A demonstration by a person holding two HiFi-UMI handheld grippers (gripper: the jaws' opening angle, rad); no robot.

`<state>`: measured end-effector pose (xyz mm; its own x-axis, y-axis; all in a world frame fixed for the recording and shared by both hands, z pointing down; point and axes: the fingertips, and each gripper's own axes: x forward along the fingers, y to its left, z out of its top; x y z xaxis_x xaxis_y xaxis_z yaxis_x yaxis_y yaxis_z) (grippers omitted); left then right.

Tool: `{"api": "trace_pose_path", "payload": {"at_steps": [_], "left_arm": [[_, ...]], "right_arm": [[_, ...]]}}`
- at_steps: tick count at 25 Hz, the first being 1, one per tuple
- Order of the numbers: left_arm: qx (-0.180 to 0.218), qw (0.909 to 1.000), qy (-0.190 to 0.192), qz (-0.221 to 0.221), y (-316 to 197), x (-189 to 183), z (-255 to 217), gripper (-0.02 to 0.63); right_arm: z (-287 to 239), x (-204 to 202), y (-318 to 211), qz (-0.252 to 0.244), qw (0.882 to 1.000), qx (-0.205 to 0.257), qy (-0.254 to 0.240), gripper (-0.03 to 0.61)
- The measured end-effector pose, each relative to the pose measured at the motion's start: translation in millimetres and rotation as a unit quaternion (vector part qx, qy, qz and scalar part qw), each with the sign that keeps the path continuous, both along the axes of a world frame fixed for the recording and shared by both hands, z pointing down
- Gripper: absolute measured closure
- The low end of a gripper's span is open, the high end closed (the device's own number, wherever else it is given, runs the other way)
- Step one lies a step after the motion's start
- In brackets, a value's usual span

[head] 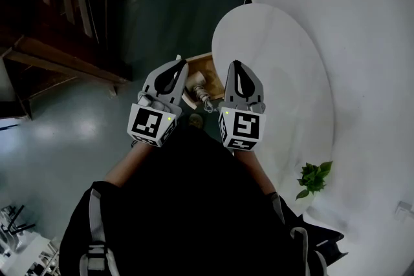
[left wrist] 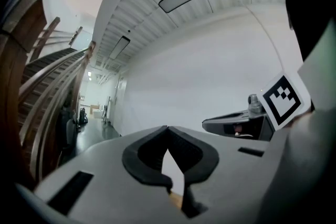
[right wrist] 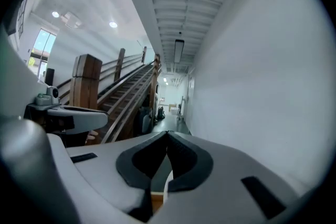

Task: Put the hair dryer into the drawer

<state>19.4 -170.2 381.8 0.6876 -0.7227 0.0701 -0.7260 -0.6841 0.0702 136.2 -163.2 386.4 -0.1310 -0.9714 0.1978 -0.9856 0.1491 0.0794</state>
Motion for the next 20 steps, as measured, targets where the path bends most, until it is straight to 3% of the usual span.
{"api": "trace_pose_path", "payload": {"at_steps": [8, 20], "left_arm": [[0.049, 0.9985, -0.005, -0.022, 13, -5, -48, 0.606], [0.055, 0.9981, -0.010, -0.026, 22, -4, -47, 0.606]], "right_arm": [[-73, -8, 32, -0.021, 0.993, 0.115, 0.020, 0.555], [-66, 3, 40, -0.024, 0.995, 0.100, -0.003, 0.555]]}}
